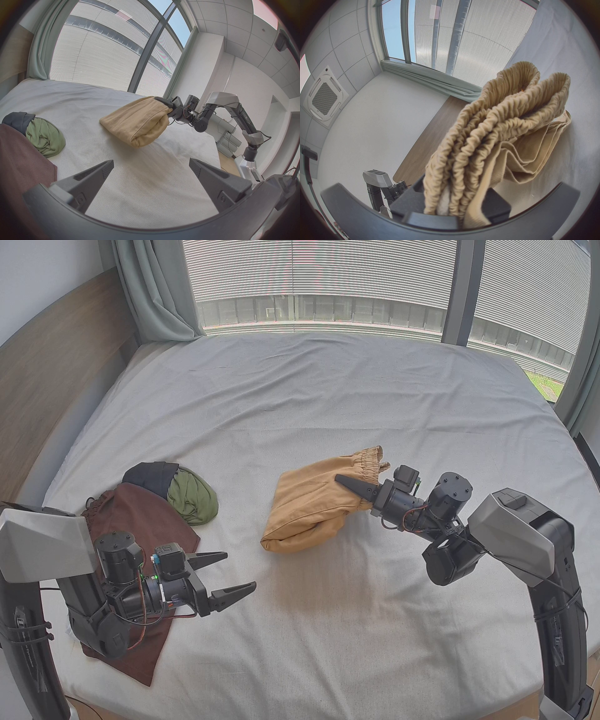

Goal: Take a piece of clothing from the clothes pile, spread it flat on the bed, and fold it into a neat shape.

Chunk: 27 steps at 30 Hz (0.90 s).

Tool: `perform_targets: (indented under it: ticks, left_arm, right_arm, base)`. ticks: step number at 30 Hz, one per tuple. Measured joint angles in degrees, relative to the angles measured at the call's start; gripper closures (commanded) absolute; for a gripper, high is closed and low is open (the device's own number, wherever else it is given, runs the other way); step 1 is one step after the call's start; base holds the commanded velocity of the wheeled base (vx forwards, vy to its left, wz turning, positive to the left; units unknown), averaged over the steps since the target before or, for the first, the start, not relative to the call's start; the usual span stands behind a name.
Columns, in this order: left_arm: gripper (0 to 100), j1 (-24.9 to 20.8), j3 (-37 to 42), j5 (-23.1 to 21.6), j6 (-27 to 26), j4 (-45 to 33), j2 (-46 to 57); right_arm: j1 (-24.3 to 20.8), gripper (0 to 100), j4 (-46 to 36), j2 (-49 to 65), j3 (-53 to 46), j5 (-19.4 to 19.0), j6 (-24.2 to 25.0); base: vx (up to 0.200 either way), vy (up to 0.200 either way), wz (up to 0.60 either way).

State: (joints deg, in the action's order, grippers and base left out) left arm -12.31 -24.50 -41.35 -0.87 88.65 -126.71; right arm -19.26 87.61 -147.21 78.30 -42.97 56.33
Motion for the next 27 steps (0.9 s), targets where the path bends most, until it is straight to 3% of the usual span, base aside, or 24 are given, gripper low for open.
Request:
perform_targets:
  ticks: [27]
  left_arm:
    - [0, 0.0, 0.1, -0.4, 0.1, 0.0, -0.1]
  right_arm:
    - [1.2, 100, -4.9, -4.3, 17.5, -0.1, 3.0]
  base:
    - [0.0, 0.0, 0.0]
